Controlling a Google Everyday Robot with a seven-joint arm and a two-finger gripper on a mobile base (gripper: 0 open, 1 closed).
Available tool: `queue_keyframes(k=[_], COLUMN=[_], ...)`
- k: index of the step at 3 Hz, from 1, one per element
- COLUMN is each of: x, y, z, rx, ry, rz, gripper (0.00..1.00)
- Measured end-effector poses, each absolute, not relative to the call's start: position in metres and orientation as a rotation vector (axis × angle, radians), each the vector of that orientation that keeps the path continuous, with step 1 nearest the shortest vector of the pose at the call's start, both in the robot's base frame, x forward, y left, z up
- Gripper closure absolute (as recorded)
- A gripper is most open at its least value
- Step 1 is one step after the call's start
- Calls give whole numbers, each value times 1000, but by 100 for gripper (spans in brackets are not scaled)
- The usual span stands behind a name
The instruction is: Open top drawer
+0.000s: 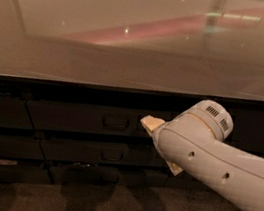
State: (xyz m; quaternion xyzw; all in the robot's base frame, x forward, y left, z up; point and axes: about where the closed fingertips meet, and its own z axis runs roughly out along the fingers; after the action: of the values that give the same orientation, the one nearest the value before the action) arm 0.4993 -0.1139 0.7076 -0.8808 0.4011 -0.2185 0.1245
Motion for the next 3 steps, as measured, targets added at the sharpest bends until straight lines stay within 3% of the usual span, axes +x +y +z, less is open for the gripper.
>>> queue_keyframes(k=[1,3], x=[534,533], y=[-141,-145], z=[717,715], rx=[-2513,-2443], ry=[1259,1311], rz=[-606,-544], gripper=[0,0])
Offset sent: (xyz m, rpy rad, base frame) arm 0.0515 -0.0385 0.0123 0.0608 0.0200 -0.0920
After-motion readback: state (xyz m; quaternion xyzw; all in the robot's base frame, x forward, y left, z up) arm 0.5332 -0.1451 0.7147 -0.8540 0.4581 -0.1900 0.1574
